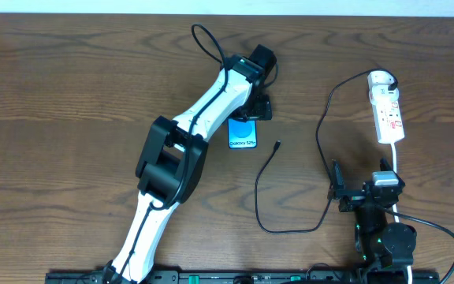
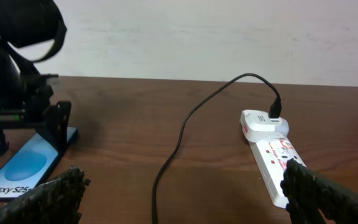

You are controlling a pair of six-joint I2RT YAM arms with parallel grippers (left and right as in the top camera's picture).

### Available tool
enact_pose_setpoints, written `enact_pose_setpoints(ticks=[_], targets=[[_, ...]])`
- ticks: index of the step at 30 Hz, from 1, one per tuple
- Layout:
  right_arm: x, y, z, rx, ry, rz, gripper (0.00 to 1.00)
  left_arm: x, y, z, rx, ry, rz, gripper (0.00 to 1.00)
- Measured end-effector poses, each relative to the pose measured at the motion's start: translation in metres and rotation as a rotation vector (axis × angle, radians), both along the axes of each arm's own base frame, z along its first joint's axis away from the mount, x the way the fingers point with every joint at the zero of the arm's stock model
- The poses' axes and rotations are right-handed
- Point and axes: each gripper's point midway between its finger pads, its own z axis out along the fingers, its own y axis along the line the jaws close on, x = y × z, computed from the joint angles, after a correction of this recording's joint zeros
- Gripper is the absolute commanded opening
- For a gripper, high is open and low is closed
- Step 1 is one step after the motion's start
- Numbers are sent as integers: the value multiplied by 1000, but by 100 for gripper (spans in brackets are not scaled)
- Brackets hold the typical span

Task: Plug charger to phone and switch on socket
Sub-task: 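Lower the left gripper and grasp the blue phone's top edge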

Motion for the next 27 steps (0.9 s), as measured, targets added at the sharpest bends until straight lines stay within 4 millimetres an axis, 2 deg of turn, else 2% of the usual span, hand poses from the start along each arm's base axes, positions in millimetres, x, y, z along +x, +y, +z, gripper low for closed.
enact_pose_setpoints(ticks=[4, 27], targets=[[0, 0, 0, 0, 0, 0, 99, -2, 1, -18, 17, 26, 0, 98], [0, 0, 0, 0, 0, 0, 99, -2, 1, -18, 17, 24, -8, 98]])
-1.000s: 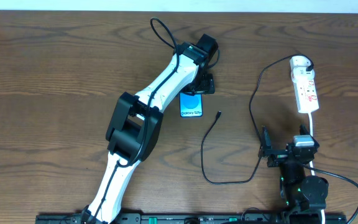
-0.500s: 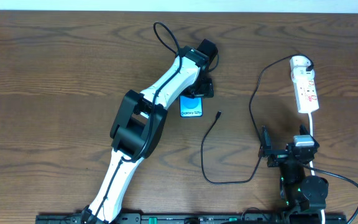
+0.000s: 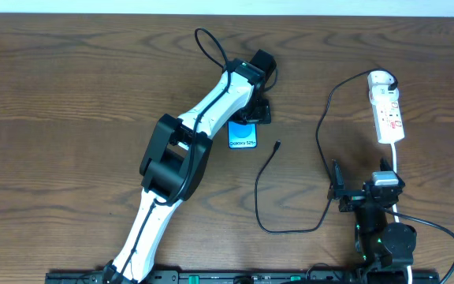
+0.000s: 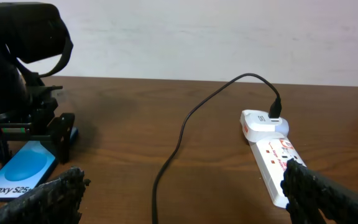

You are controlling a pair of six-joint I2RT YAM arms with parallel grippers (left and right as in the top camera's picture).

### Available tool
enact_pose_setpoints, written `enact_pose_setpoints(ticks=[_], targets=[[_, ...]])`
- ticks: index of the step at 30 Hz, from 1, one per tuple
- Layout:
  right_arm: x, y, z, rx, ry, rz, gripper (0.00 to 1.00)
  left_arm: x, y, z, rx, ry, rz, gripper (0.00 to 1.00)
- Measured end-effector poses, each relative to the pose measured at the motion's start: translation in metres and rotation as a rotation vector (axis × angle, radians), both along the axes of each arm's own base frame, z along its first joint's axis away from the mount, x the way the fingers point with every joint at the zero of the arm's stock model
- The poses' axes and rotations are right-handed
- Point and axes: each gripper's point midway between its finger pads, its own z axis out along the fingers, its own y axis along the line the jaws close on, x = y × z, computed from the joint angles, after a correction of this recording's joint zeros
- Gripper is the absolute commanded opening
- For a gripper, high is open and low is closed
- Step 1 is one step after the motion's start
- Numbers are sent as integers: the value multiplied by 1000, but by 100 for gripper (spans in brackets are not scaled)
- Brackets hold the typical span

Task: Plug charger to phone and switch on socket
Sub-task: 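Lower the left gripper and grasp the blue phone's top edge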

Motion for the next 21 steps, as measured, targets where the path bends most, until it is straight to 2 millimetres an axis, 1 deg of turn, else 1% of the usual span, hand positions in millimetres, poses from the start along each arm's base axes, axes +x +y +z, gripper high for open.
enact_pose_setpoints(ticks=[2, 4, 7, 10, 12, 21], targets=[[0, 0, 0, 0, 0, 0, 99, 0, 0, 0, 1, 0, 0, 97], [0, 0, 0, 0, 0, 0, 99, 0, 0, 0, 0, 0, 0, 92], [0, 0, 0, 0, 0, 0, 99, 1, 0, 0, 2, -3, -5, 91], [0, 0, 0, 0, 0, 0, 99, 1, 0, 0, 2, -4, -7, 88], [0, 0, 0, 0, 0, 0, 99, 1, 0, 0, 2, -5, -7, 84], [0, 0, 0, 0, 0, 0, 99, 1, 0, 0, 2, -7, -11, 82]])
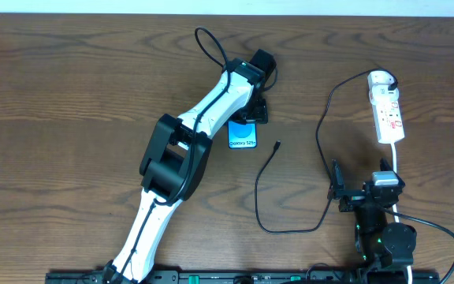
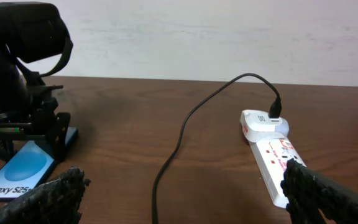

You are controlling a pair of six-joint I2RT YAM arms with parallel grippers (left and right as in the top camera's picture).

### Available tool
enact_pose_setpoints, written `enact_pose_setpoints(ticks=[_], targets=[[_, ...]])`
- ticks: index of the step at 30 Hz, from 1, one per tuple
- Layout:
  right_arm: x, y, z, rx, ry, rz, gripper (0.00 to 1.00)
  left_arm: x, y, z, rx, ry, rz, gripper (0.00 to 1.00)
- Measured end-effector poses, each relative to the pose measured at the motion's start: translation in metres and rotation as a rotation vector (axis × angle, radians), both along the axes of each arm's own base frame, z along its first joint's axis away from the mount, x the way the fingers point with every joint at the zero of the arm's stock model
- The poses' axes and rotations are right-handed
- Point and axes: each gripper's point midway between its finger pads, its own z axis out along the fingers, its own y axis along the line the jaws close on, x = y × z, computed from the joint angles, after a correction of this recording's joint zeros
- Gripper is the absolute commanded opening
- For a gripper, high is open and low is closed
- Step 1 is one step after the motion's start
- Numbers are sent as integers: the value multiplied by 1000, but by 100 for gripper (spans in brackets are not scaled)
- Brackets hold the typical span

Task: Plug charger to phone and switch on socket
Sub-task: 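Lower the left gripper and grasp the blue phone's top edge, then lift the phone upright with the left gripper and hold it up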

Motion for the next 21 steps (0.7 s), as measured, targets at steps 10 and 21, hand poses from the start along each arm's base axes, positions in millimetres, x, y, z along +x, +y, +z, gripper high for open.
enact_pose_setpoints(ticks=[10, 21], targets=[[0, 0, 0, 0, 0, 0, 99, 0, 0, 0, 0, -1, -4, 74], [0, 0, 0, 0, 0, 0, 99, 0, 0, 1, 1, 1, -4, 74]])
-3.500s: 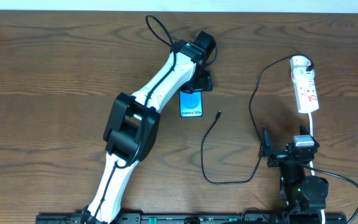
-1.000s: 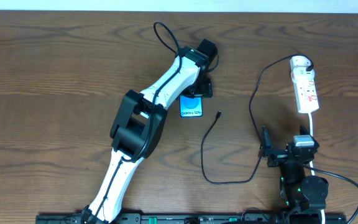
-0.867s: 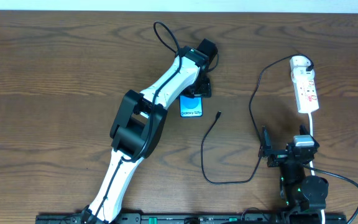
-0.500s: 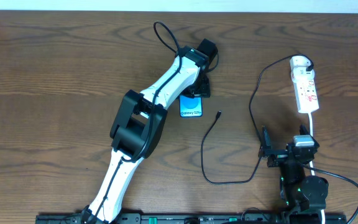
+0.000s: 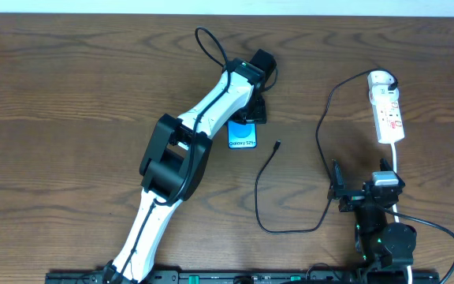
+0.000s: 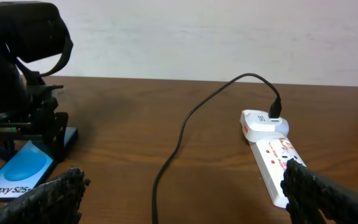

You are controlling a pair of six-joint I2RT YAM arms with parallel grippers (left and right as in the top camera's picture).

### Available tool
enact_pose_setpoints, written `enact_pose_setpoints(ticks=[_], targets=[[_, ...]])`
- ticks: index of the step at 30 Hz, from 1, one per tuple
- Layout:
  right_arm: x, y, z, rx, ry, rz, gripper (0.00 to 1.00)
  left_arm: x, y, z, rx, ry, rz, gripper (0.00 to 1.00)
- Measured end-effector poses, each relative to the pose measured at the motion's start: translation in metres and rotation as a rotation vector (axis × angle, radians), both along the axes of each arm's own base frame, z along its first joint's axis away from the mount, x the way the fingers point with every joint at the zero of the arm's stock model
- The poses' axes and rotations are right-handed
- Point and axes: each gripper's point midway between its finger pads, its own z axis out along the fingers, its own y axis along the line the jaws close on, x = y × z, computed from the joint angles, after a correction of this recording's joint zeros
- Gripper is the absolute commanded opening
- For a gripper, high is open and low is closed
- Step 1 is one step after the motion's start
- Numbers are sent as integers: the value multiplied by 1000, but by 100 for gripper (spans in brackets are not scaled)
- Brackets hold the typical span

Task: Plug charger to phone and switch on socket
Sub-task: 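Lift the phone upright with the left gripper and hold it up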

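Note:
A phone (image 5: 243, 136) with a blue "Galaxy S25" screen (image 6: 18, 171) lies on the table's middle. My left gripper (image 5: 255, 110) stands over its far end, and its dark fingers (image 6: 57, 132) are pressed against the phone's sides. The black charger cable (image 5: 268, 170) lies loose, its free plug (image 5: 278, 144) just right of the phone. The cable's other end sits in a white adapter (image 6: 263, 121) on the white power strip (image 5: 388, 113). My right gripper (image 6: 182, 177) hovers low near the front edge, open and holding nothing.
The cable loops across the wood between phone and power strip (image 6: 277, 163). The left arm (image 5: 181, 158) runs diagonally from the front edge to the phone. A pale wall backs the table's far edge.
At first the left gripper stood wider over the phone's far end. By the second moment its fingers had drawn inward, and by the third they were against the phone's sides, where they stay. The right gripper, cable and power strip have not moved.

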Motion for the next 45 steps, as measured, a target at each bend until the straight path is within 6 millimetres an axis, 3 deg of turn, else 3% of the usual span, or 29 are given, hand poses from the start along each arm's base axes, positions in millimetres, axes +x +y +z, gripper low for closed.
enact_pose_setpoints(ticks=[6, 9, 13, 14, 19, 29, 34, 45], targets=[[0, 0, 0, 0, 0, 0, 99, -7, 3, 2, 7, 25, -1, 74], [0, 0, 0, 0, 0, 0, 99, -8, -1, 13, -22, 23, -1, 75], [0, 0, 0, 0, 0, 0, 99, -8, -7, 43, -93, 3, 0, 74], [0, 0, 0, 0, 0, 0, 99, -9, -9, 60, -134, -6, 2, 75], [0, 0, 0, 0, 0, 0, 99, -13, -14, 105, -287, 0, 11, 74], [0, 0, 0, 0, 0, 0, 99, -22, -23, 173, -788, 202, 46, 74], [0, 0, 0, 0, 0, 0, 99, -15, -12, 202, -994, 293, 112, 74], [0, 0, 0, 0, 0, 0, 99, -9, 6, 243, -1221, 493, 288, 75]])
